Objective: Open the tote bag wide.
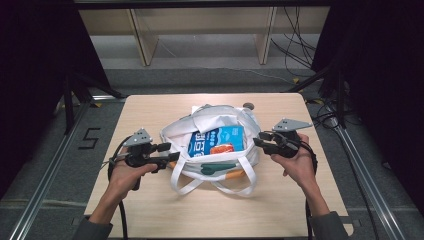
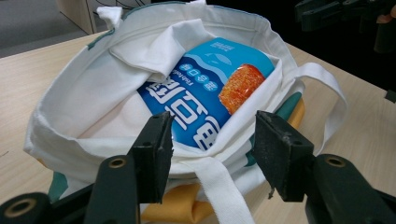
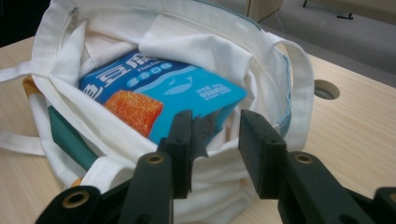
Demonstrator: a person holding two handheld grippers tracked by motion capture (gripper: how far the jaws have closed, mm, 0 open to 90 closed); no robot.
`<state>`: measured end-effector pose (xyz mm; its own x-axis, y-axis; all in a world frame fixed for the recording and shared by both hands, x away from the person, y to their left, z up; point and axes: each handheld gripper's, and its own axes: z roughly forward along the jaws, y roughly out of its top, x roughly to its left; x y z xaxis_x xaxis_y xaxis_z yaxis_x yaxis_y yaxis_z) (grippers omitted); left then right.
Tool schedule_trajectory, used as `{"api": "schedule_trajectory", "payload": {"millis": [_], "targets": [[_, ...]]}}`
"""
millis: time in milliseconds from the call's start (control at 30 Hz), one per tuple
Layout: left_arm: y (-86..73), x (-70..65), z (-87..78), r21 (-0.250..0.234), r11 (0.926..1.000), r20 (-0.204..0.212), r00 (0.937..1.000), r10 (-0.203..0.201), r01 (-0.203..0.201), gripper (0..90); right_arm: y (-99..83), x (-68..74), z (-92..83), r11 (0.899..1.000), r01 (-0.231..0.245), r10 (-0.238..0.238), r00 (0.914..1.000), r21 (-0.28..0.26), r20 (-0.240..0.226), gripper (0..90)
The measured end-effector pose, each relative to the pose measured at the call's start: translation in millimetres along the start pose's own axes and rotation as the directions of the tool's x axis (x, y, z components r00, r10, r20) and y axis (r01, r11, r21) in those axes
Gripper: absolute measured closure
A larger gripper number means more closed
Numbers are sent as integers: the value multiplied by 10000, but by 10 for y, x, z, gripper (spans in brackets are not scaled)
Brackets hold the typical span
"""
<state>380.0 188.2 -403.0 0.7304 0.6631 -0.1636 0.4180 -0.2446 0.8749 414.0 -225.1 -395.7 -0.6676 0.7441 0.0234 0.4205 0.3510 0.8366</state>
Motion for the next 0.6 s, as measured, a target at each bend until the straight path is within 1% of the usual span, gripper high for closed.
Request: {"api": "schedule_trajectory", "payload": {"millis": [33,67,100,133,167,200,267,300,333,367,400,433,467,500,533,567,600], "targets": [[-9,-16,-4,22,10000,49,10000,73,-73,451,-14,10,-16,10000,81,-81,10000,12,2,627],[-20,-36,-7,36,10000,69,9999,88,-88,445,-29,27,-27,10000,22,-22,10000,-85,56,615],[-35,-53,-11,35,9999,94,9999,131,-132,439,-39,35,-50,10000,31,-31,10000,1,-11,602],[-35,-53,-11,35,9999,94,9999,131,-132,437,-56,34,-54,9996,205,-204,9997,-184,97,594],[-63,-85,-16,36,9998,185,9997,180,-181,430,-70,57,-85,9999,87,-87,10000,-51,30,582],[-77,-102,-26,109,9996,151,9996,244,-245,428,-82,62,-93,9998,155,-155,9999,-107,29,570],[-109,-132,-45,100,9997,89,9997,225,-226,413,-123,79,-125,9996,265,-264,9996,-132,97,544],[-122,-139,-53,119,9997,146,9997,216,-218,405,-144,100,-150,10000,65,-65,10000,31,41,531],[-138,-152,-61,90,9996,57,9996,283,-284,395,-166,102,-157,9999,143,-143,9999,-60,91,512],[-150,-160,-71,151,9994,69,9995,300,-301,386,-186,111,-179,10000,66,-66,10000,73,50,489],[-164,-168,-79,163,9992,42,9994,357,-358,380,-208,106,-184,9998,144,-143,9998,-98,106,479],[-182,-174,-84,178,9992,97,9993,369,-371,376,-227,106,-208,9999,126,-126,9999,-4,38,475],[-199,-184,-88,187,9992,120,9993,352,-354,373,-254,124,-216,9999,-5,6,10000,-134,74,467],[-217,-194,-83,92,9994,158,9993,330,-331,368,-270,108,-238,9999,105,-104,9999,-104,53,459],[-231,-210,-93,197,9995,116,9997,225,-228,361,-294,115,-246,9998,42,-40,9999,-172,103,452],[-240,-216,-97,213,9994,129,9995,282,-285,355,-311,112,-258,9998,84,-82,9999,-182,82,445],[-251,-218,-101,203,9988,156,9989,440,-443,350,-322,116,-275,9999,-10,11,9999,-100,102,439]]}}
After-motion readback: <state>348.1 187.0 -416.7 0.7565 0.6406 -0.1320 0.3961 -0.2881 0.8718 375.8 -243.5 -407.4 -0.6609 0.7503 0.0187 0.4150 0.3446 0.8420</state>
